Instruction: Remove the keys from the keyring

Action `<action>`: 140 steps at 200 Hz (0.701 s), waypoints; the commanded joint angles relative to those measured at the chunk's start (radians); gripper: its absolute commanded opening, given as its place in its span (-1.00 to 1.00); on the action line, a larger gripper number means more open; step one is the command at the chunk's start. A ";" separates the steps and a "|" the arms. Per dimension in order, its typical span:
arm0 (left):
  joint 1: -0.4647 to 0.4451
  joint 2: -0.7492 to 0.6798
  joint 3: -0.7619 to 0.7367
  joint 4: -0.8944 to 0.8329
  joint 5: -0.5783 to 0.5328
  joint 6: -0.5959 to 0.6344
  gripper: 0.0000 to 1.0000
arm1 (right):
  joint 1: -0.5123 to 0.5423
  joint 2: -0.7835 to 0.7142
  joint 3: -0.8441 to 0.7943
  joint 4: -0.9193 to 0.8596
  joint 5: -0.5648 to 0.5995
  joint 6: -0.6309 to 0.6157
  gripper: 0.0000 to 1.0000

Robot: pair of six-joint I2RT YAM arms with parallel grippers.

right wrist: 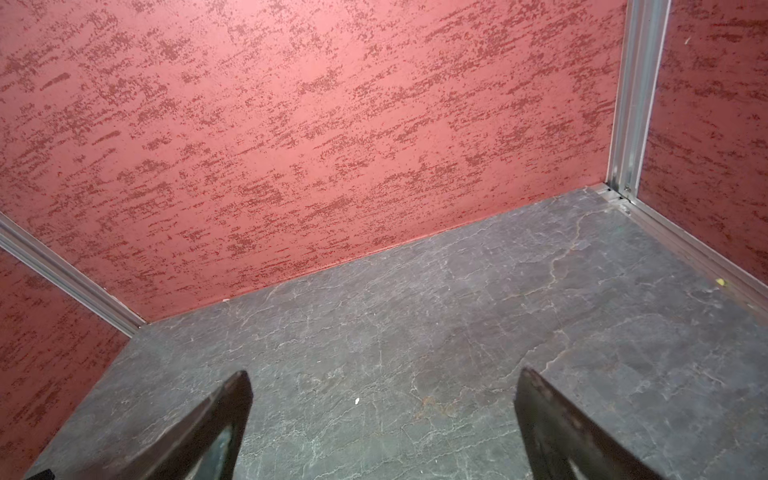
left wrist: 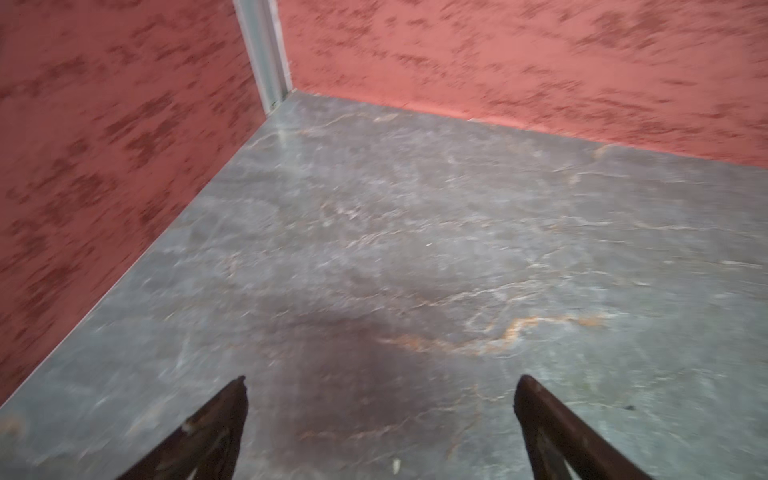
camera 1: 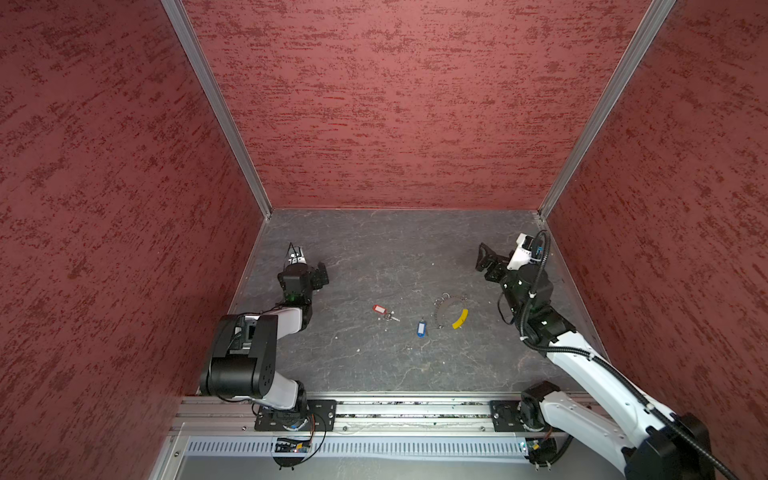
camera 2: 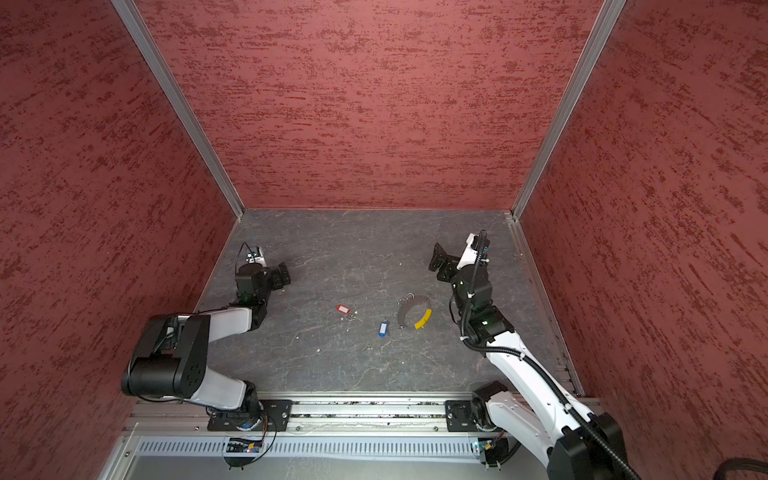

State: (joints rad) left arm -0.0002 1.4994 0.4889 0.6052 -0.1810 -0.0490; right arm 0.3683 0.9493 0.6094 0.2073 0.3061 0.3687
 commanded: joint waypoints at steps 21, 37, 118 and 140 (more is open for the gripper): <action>0.027 0.006 -0.075 0.193 0.200 0.055 0.99 | -0.023 -0.014 -0.083 0.179 -0.045 -0.059 0.97; 0.012 0.031 -0.112 0.285 0.179 0.069 0.99 | -0.035 -0.016 -0.092 0.190 -0.045 -0.073 0.98; 0.022 0.037 -0.111 0.292 0.186 0.058 0.99 | -0.179 0.008 -0.146 0.299 -0.034 -0.114 0.98; 0.024 0.036 -0.110 0.289 0.187 0.056 0.99 | -0.274 0.019 -0.177 0.357 -0.052 -0.136 0.98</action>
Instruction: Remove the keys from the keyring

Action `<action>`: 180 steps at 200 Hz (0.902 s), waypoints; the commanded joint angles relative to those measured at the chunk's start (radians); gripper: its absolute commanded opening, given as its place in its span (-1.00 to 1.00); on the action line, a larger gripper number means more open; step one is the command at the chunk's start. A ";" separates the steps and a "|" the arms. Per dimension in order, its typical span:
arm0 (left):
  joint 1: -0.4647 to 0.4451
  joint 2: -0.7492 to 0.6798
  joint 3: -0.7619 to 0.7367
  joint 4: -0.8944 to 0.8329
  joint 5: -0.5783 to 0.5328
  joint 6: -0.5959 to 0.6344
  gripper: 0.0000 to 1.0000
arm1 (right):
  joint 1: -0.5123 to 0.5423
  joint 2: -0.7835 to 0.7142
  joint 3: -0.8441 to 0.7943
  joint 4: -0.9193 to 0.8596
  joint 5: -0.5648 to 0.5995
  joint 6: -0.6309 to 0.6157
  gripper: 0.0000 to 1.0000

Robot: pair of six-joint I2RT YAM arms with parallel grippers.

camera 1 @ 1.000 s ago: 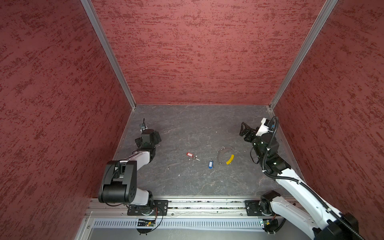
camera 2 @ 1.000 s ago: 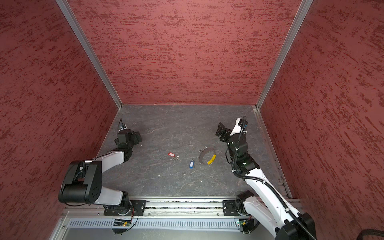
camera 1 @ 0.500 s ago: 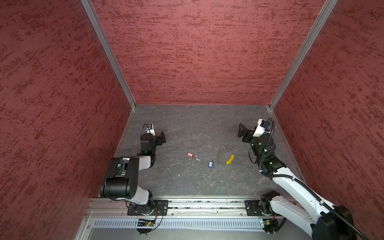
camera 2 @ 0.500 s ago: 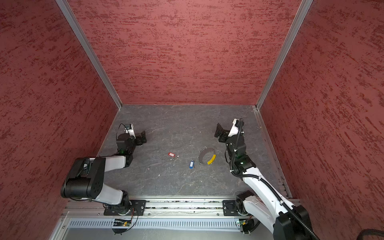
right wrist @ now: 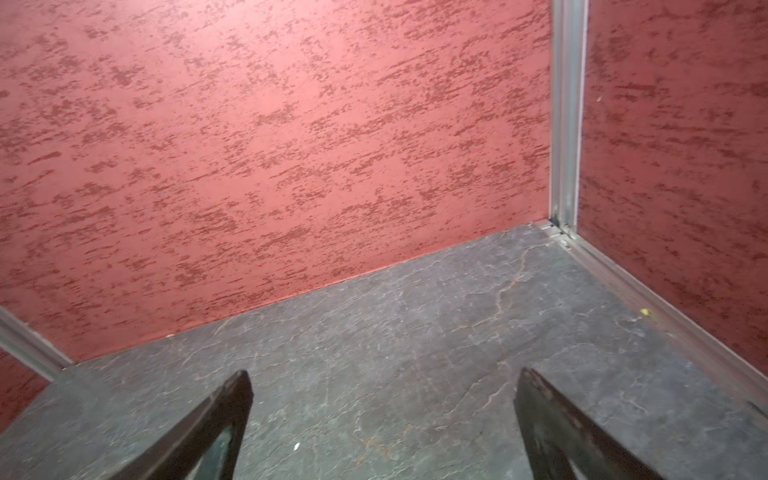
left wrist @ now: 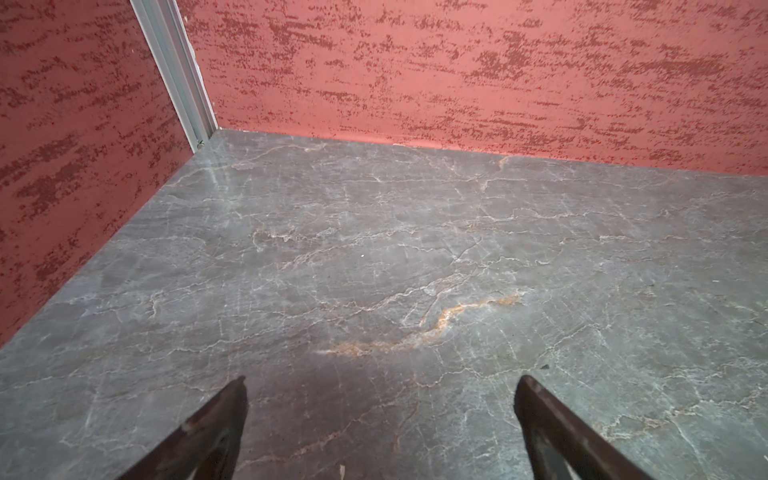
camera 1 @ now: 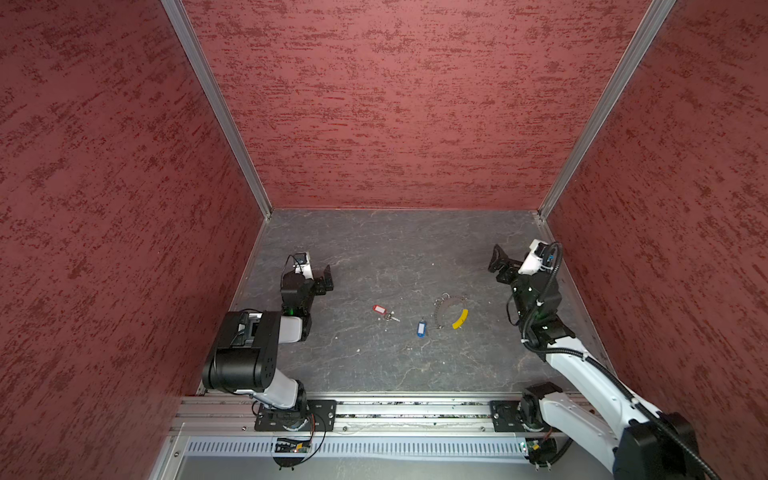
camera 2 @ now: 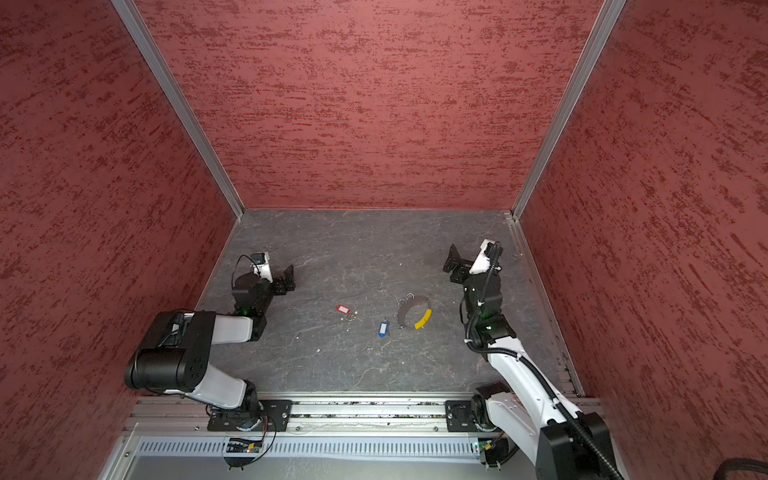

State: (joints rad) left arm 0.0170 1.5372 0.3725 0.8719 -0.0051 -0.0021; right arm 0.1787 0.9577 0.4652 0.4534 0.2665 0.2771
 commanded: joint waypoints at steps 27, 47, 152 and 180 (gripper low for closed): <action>0.013 -0.002 0.009 0.016 0.020 0.006 0.99 | -0.200 0.025 -0.083 0.165 -0.010 -0.089 0.97; 0.013 -0.002 0.009 0.016 0.020 0.007 0.99 | -0.264 0.075 -0.116 0.219 -0.039 -0.101 0.97; 0.012 -0.002 0.008 0.018 0.018 0.007 0.99 | -0.317 0.515 -0.212 0.687 -0.328 -0.185 0.98; 0.011 -0.002 0.008 0.019 0.019 0.007 0.99 | -0.317 0.579 -0.247 0.799 -0.326 -0.182 0.98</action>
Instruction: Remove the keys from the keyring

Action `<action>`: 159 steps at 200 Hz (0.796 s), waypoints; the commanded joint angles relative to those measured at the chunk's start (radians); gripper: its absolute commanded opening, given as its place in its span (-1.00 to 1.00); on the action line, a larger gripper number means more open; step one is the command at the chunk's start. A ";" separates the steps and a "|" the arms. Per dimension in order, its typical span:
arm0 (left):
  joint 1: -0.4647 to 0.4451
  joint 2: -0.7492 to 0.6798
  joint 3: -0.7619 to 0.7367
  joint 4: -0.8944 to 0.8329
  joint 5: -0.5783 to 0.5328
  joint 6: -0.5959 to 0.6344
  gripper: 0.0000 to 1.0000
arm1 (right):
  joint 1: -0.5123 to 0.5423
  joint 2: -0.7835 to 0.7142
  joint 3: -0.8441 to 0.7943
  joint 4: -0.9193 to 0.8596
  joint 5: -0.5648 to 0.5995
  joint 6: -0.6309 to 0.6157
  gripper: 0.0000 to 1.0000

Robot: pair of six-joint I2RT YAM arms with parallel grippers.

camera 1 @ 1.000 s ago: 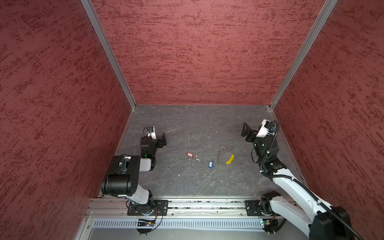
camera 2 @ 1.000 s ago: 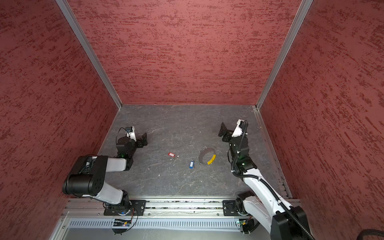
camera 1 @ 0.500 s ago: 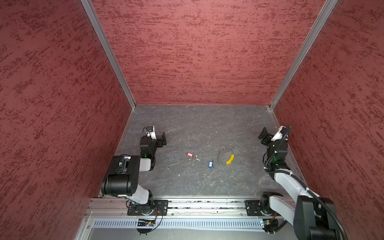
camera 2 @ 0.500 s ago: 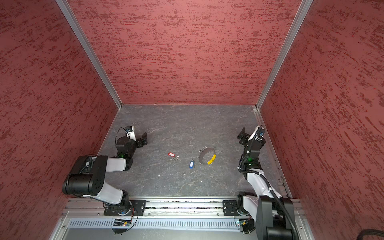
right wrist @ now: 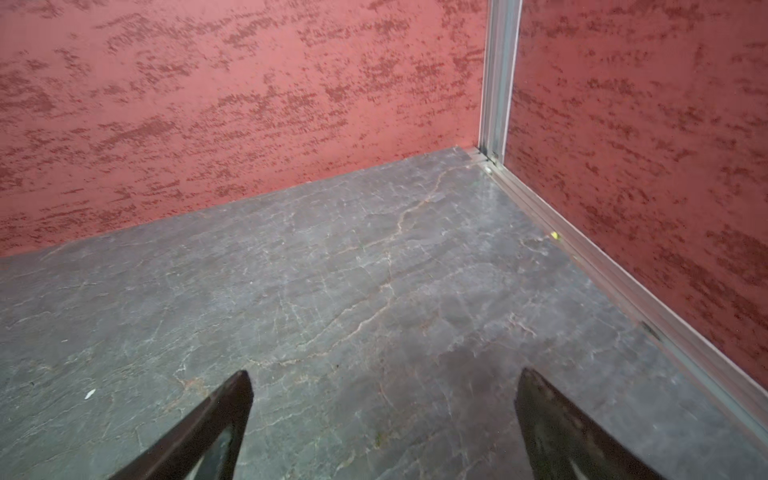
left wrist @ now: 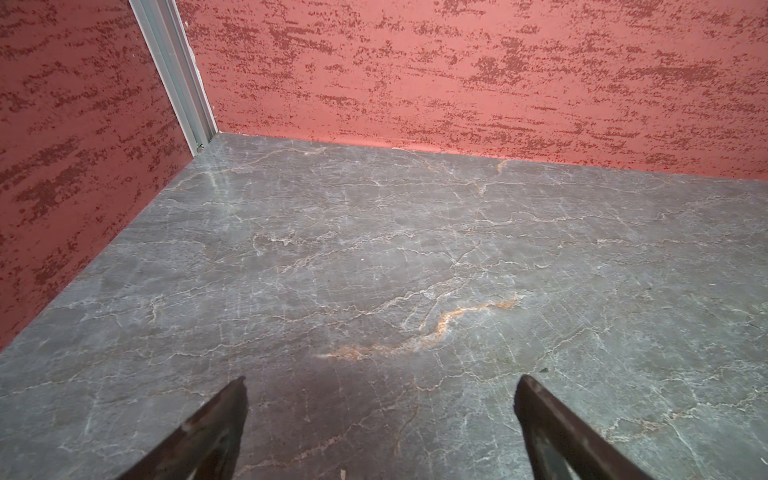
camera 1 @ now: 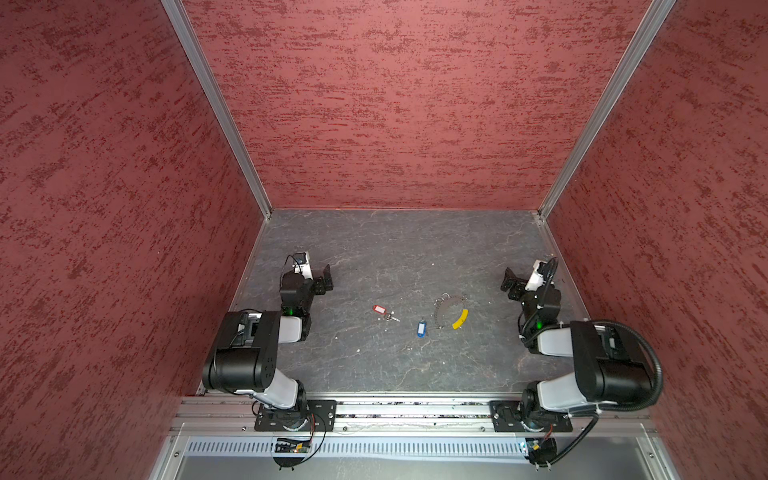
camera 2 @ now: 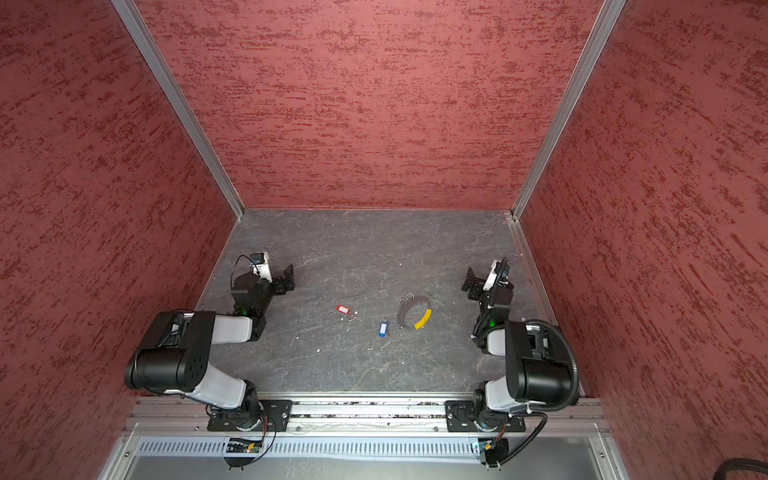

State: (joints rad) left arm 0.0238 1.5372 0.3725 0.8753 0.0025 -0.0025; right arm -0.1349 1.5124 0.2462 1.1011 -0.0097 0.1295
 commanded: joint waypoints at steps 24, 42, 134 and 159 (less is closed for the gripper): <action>0.004 -0.002 0.008 0.014 0.012 0.008 0.99 | 0.006 0.022 -0.004 0.107 -0.030 -0.039 0.98; 0.006 -0.002 0.008 0.014 0.012 0.007 0.99 | 0.023 0.025 0.008 0.087 0.007 -0.046 0.98; 0.004 -0.002 0.008 0.016 0.011 0.007 0.99 | 0.047 0.022 0.015 0.071 0.068 -0.053 0.98; 0.004 -0.002 0.008 0.015 0.013 0.008 0.99 | 0.047 0.022 0.016 0.069 0.068 -0.052 0.98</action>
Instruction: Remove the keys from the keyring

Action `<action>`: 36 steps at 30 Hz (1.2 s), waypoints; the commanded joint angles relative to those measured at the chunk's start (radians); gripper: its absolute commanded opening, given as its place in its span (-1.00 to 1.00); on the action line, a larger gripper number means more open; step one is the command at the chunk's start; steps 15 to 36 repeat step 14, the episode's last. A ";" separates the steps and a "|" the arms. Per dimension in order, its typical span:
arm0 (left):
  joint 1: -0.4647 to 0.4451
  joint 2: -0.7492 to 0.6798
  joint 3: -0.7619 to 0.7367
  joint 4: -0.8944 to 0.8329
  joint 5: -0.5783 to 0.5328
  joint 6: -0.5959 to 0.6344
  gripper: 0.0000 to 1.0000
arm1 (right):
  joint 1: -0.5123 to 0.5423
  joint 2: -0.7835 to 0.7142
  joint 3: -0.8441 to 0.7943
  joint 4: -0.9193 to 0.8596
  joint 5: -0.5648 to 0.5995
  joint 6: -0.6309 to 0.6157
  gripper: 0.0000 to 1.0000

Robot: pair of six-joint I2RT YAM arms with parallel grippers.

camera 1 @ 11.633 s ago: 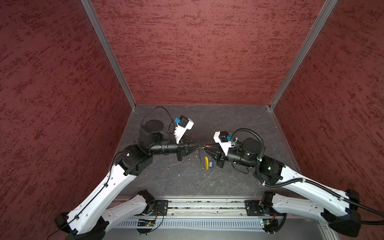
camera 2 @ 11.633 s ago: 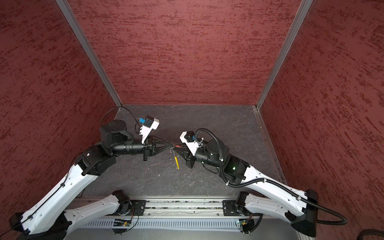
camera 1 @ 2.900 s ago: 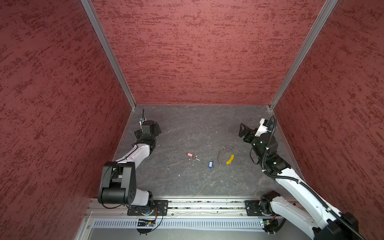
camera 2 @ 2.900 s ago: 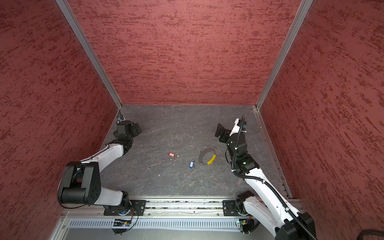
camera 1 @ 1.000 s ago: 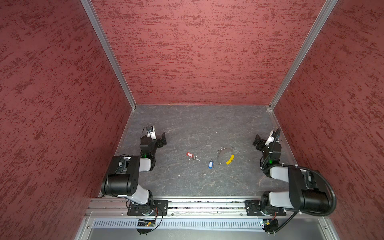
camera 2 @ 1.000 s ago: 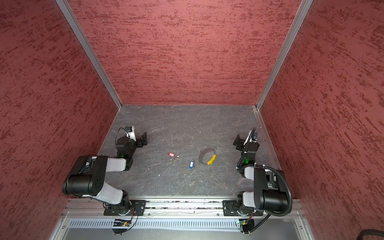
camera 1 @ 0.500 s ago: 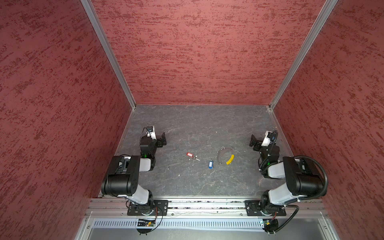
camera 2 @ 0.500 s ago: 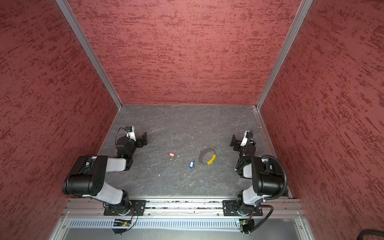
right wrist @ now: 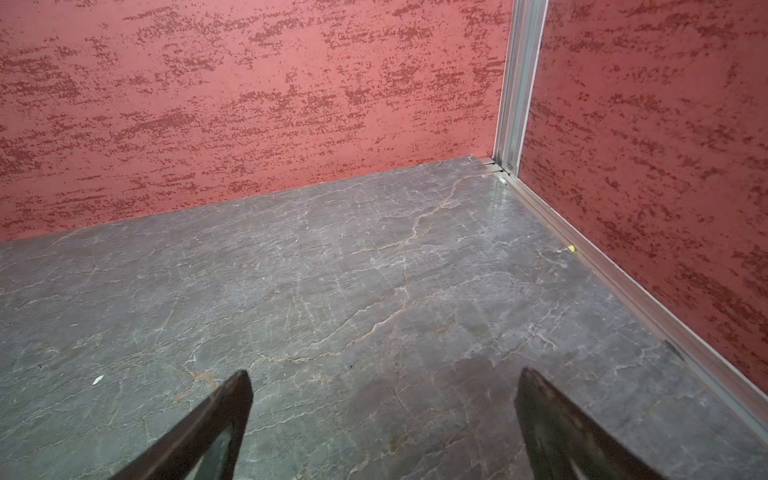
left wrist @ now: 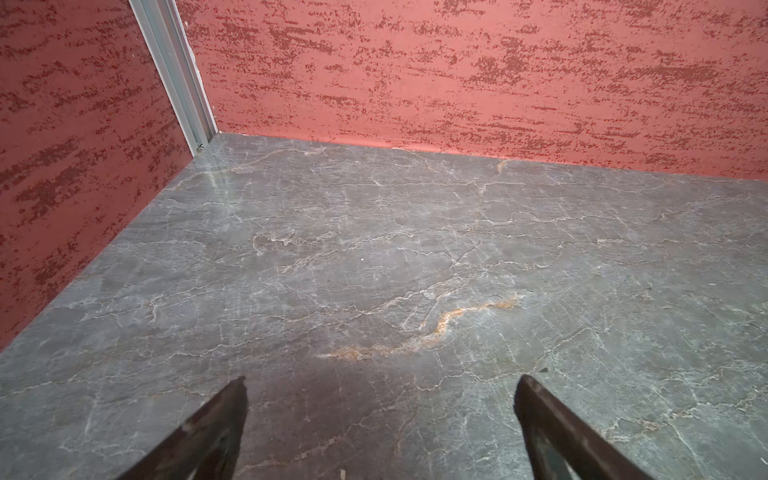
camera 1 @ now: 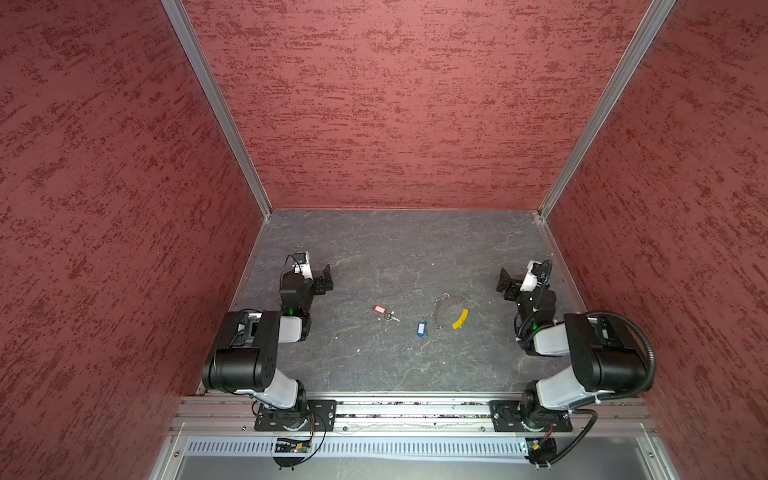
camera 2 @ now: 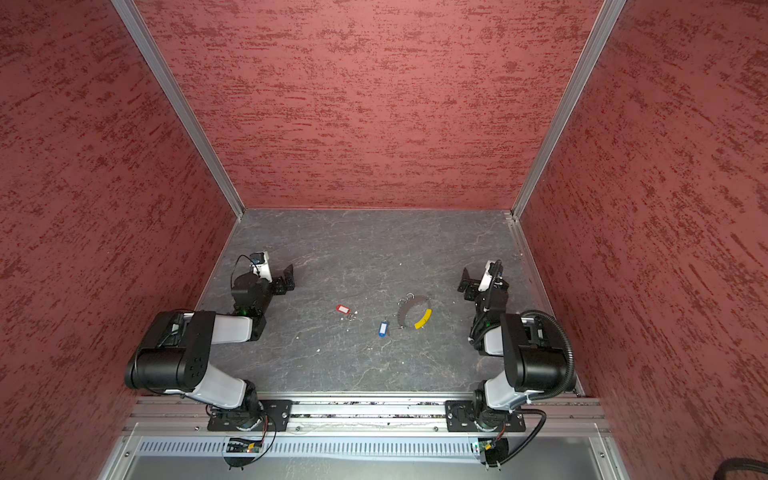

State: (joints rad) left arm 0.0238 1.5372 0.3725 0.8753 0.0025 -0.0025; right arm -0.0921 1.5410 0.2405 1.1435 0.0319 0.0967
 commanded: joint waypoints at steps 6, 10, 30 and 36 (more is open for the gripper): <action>0.005 -0.003 0.007 0.015 0.012 0.008 0.99 | 0.010 -0.005 0.031 0.012 0.040 -0.024 0.98; 0.004 -0.003 0.008 0.016 0.012 0.008 0.99 | 0.018 -0.001 0.039 0.002 0.058 -0.028 0.98; 0.005 -0.002 0.008 0.016 0.012 0.008 0.99 | 0.020 -0.002 0.040 0.001 0.062 -0.029 0.98; 0.005 -0.002 0.008 0.016 0.012 0.008 0.99 | 0.020 -0.002 0.040 0.001 0.062 -0.029 0.98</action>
